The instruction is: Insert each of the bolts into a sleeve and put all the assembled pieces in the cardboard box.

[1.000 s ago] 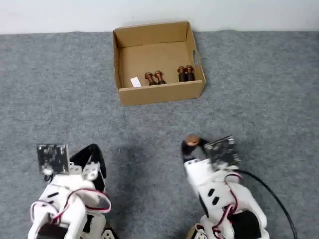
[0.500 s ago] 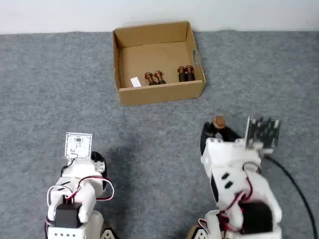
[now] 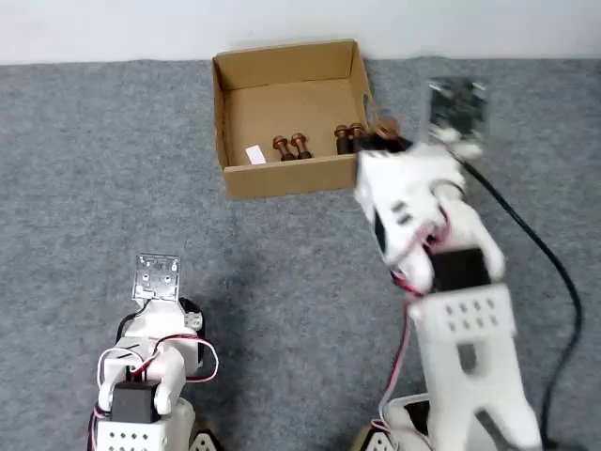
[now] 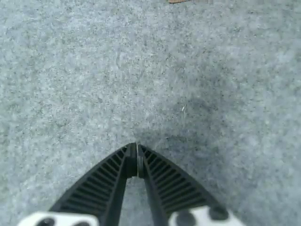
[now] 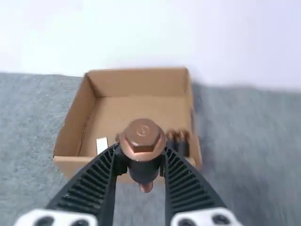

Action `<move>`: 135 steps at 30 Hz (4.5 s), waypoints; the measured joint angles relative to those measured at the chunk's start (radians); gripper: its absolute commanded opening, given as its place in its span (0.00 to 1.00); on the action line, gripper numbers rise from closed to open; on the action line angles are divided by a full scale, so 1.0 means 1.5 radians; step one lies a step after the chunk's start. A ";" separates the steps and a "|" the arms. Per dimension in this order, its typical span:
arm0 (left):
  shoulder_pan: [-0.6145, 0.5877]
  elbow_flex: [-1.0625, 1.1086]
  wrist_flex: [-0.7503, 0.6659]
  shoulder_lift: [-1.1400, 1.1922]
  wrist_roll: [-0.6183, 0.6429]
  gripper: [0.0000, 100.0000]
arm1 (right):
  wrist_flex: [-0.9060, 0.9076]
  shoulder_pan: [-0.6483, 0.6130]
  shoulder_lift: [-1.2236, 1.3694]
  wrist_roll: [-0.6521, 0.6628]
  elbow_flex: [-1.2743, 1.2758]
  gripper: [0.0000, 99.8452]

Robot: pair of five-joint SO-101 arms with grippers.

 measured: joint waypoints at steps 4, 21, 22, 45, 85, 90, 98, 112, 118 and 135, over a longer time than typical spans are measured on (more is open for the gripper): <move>0.000 0.000 -0.002 0.000 0.000 0.01 | -0.122 -0.030 0.131 0.068 -0.027 0.01; 0.000 0.000 -0.002 0.000 0.000 0.01 | -0.251 -0.037 0.660 0.148 -0.362 0.01; 0.000 0.000 -0.002 0.000 0.000 0.01 | -0.251 -0.037 0.681 0.148 -0.378 0.01; 0.000 0.000 -0.002 0.000 0.000 0.01 | -0.233 -0.035 0.818 0.150 -0.429 0.01; 0.000 0.000 -0.002 0.000 0.000 0.01 | 0.459 -0.030 0.310 0.026 -0.450 0.01; 0.000 0.000 -0.002 0.000 0.000 0.01 | 0.521 0.004 0.212 -0.009 -0.389 0.01; 0.000 0.000 -0.002 0.000 0.000 0.01 | 0.463 0.013 -0.100 0.009 -0.066 0.01; 0.000 0.000 -0.002 0.000 0.000 0.01 | 0.444 0.144 -0.501 0.009 0.359 0.01; 0.000 0.000 -0.002 0.000 0.000 0.01 | 0.444 0.148 -0.651 0.009 0.491 0.01; 0.000 0.000 -0.002 0.000 0.000 0.01 | 0.396 0.146 -0.796 0.085 0.716 0.01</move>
